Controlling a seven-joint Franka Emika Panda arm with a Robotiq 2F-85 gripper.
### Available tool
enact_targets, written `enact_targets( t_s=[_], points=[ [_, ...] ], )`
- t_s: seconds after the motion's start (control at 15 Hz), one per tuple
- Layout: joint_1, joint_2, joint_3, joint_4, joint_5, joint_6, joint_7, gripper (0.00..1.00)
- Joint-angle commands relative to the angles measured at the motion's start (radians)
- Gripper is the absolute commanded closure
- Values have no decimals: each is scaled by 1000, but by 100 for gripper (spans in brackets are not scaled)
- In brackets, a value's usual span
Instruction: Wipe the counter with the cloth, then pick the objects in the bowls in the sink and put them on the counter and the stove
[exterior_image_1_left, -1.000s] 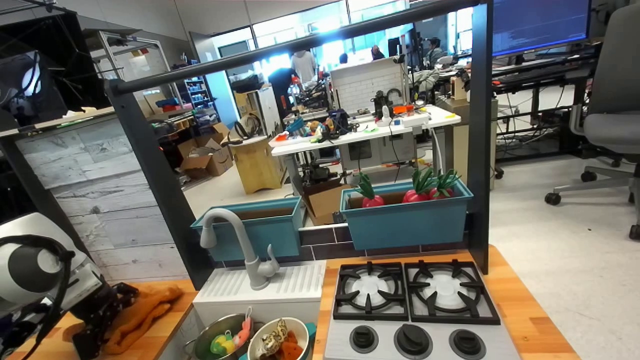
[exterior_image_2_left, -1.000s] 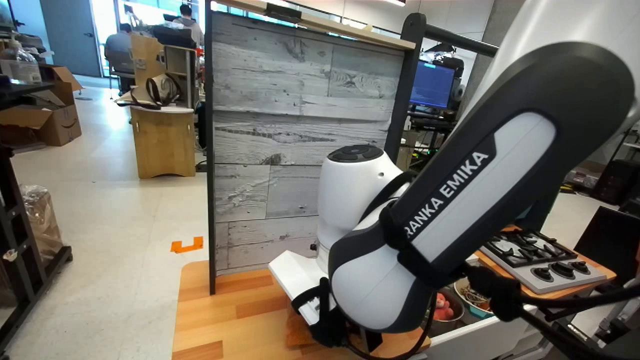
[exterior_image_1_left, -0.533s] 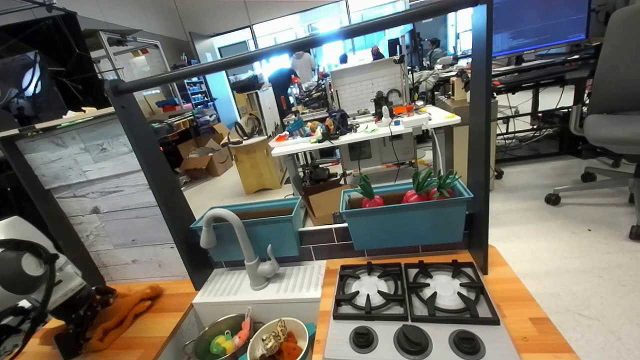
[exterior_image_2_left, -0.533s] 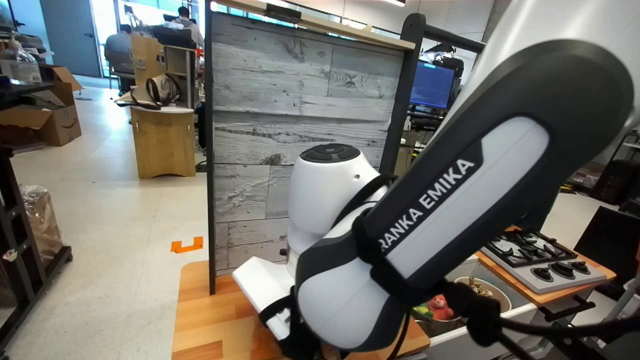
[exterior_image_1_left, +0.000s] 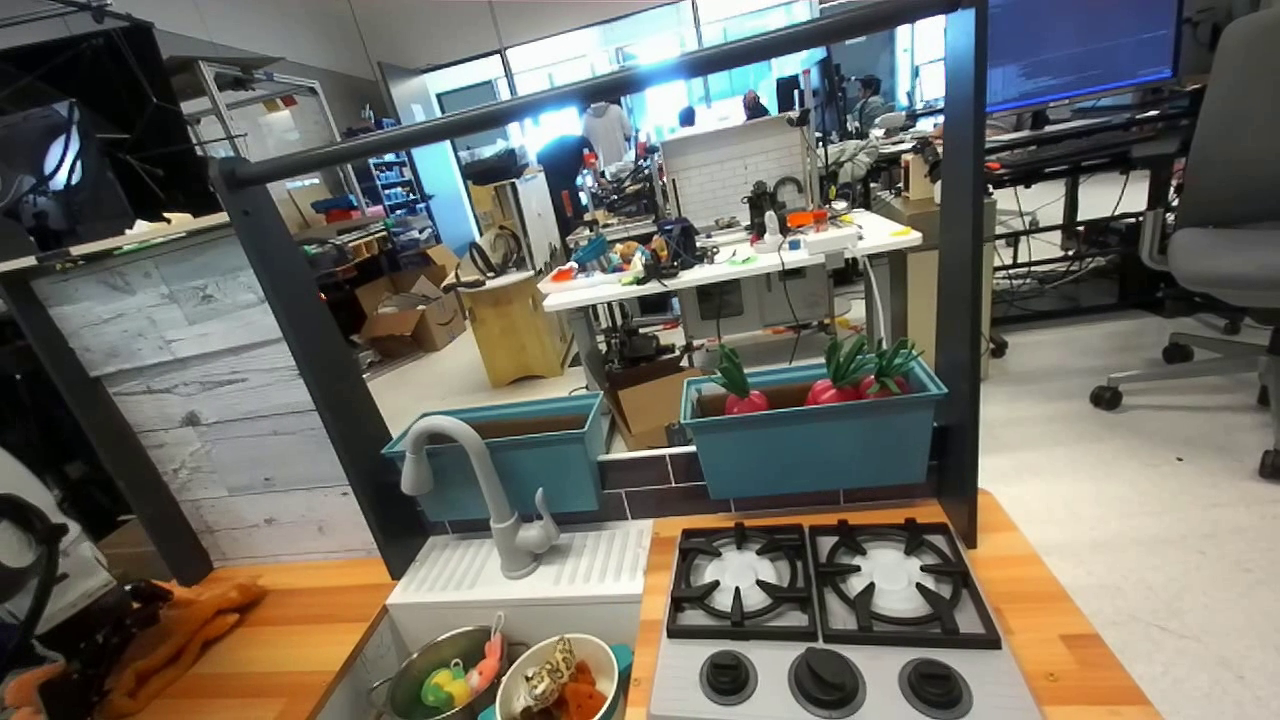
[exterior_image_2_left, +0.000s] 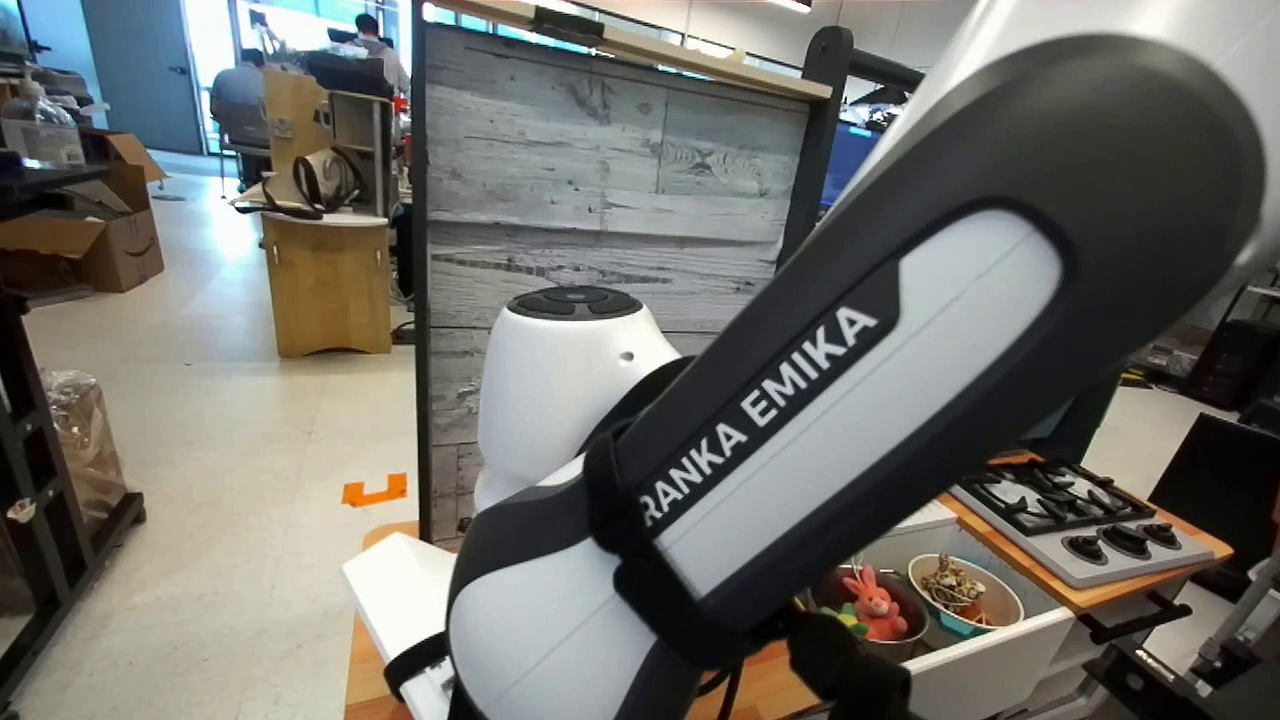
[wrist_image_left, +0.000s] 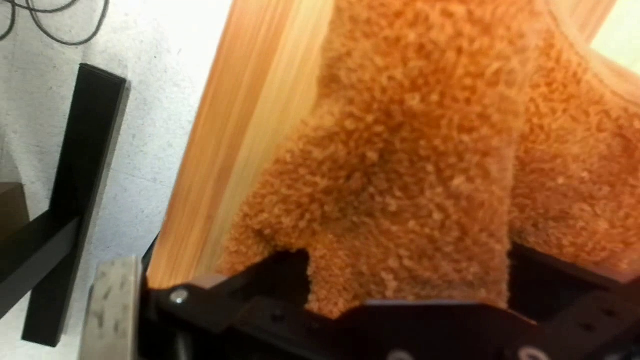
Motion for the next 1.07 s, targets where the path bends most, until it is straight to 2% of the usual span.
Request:
enact_targets(
  t_s=[0.0, 0.47, 0.73, 1.0],
  points=[
    [8, -55, -69, -208, 9, 21, 91, 0],
    [20, -191, -207, -548, 4, 65, 285, 0],
    [-45, -131, -146, -502, 3, 187, 222, 0],
    [-35, -94, -85, -405, -1, 236, 146, 0]
  ],
)
